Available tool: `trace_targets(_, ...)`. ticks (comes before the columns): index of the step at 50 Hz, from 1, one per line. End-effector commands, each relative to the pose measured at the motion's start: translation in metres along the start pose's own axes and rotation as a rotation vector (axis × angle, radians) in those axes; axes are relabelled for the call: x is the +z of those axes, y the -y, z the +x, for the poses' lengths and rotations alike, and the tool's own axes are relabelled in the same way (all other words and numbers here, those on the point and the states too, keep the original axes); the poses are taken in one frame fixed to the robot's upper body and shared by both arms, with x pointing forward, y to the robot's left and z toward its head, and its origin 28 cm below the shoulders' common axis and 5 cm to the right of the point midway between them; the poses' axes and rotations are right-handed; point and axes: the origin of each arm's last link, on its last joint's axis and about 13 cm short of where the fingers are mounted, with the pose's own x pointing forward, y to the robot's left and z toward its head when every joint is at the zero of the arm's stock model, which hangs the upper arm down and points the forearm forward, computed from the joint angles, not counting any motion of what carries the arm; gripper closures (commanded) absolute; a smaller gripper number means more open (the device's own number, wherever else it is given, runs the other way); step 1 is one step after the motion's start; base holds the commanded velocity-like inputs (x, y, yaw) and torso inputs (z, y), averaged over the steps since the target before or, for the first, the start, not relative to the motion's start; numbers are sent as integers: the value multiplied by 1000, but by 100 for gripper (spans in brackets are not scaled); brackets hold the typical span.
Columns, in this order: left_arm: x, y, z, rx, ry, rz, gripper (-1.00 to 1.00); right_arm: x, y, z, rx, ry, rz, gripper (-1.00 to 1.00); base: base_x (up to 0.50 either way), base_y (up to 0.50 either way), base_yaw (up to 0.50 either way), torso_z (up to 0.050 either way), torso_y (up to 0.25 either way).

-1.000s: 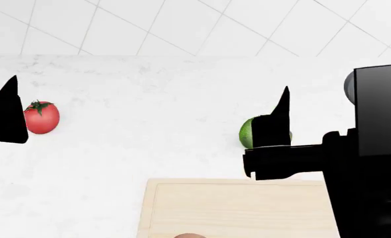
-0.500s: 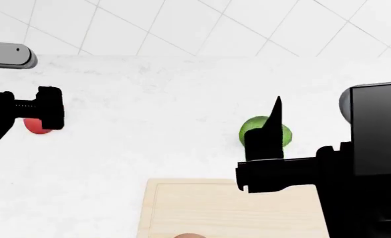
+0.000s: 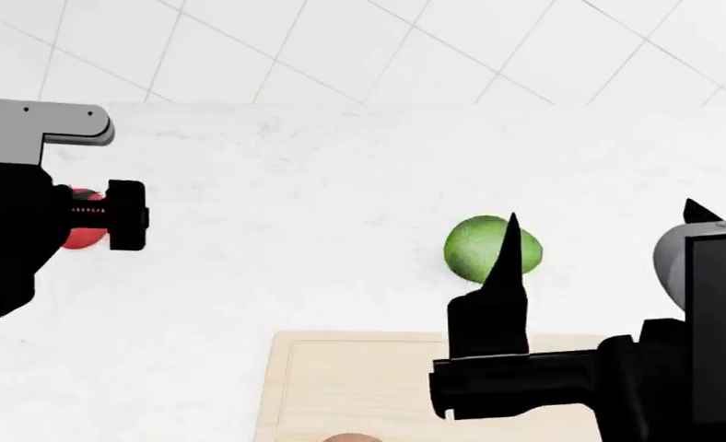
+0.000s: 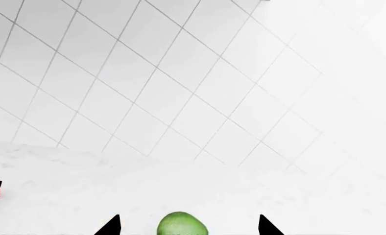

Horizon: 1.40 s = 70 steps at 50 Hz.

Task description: Place the avocado, onion, tomato and bell pepper on the cutting board.

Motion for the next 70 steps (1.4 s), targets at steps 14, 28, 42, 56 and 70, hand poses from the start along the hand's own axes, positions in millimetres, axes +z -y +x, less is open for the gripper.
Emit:
trace_targets(14,-25,4,12,22,-98,17,-100,1,-1,-19,13,-2,15,-100,0,0,0,0,0)
trace_targets(28,-29,5,12,35,-115,28,-100,-1,0,-23,7,-13,21,-100,0,0,0,0,0)
trace_targets(42,-32,6,12,48,-130,29,-100,-3,1,-26,-1,-24,23,-100,0,0,0,0,0)
trace_targets(56,-27,6,12,40,-108,31,100,-5,2,-25,-4,-31,27,-100,0,0,0,0,0)
trace_targets(70,-21,8,13,7,-49,39,100,-7,2,-25,-6,-37,32,-100,0,0,0,0,0)
